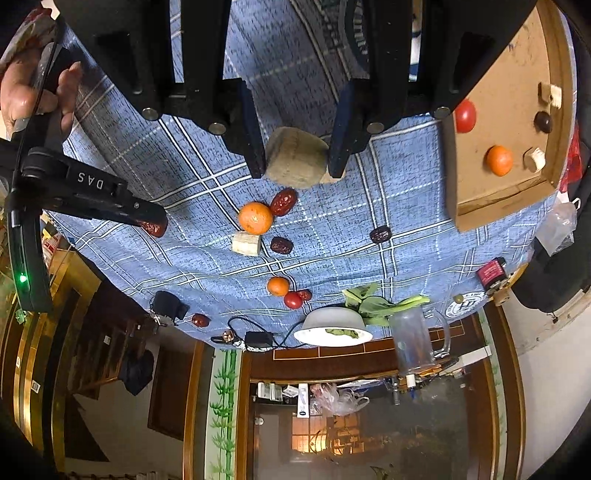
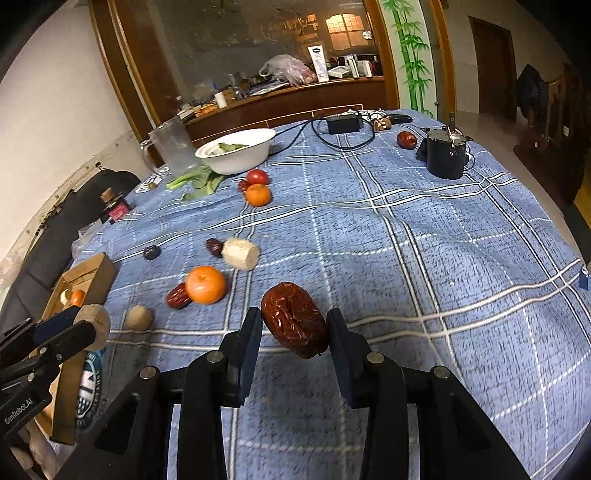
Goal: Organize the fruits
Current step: 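Carry the white piece and red date over the cardboard box, then open both tools to release the white piece and red date into the box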
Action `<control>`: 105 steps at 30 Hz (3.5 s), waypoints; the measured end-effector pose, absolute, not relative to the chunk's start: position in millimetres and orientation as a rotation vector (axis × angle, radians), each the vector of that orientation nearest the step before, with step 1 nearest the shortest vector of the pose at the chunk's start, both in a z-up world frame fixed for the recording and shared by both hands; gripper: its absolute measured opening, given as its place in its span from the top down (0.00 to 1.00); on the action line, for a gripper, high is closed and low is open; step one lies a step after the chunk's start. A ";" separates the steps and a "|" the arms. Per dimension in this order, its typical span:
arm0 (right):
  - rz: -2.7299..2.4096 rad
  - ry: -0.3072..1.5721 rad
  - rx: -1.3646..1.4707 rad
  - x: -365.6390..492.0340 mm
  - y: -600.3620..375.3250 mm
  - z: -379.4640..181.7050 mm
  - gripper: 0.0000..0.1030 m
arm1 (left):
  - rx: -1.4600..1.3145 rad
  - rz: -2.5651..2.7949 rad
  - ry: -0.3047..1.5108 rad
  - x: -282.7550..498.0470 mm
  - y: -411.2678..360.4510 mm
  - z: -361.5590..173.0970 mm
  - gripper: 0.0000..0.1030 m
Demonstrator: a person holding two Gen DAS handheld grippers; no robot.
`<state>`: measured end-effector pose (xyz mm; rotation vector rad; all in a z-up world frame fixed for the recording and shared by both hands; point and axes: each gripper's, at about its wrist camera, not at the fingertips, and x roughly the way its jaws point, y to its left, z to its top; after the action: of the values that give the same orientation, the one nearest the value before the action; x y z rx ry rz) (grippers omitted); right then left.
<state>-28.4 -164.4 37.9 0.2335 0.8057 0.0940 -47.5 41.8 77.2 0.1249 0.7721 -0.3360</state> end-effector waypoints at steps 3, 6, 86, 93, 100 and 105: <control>0.103 0.798 0.229 -37.3 -158.7 41.8 0.63 | 0.108 -0.332 0.769 -56.7 48.5 79.1 0.67; 0.111 0.788 0.223 -47.4 -152.9 47.8 0.62 | 0.088 -0.326 0.767 -64.5 55.6 82.1 0.67; 0.596 1.016 -0.096 21.1 176.4 26.0 0.61 | -0.287 0.058 0.969 -34.1 318.5 38.0 0.66; 0.609 0.999 -0.097 18.4 177.3 28.6 0.61 | -0.353 0.052 0.948 -40.5 327.7 42.6 0.63; 0.612 0.959 -0.072 10.3 168.0 42.4 0.61 | -0.384 0.045 0.880 -58.5 332.4 62.1 0.52; 0.600 0.917 -0.015 -2.9 144.7 57.9 0.55 | -0.399 0.039 0.864 -71.9 327.1 69.1 0.43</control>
<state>-2.9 144.7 57.9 -0.0146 0.9168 0.6003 -71.9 327.1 69.1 -0.3988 0.8636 0.0387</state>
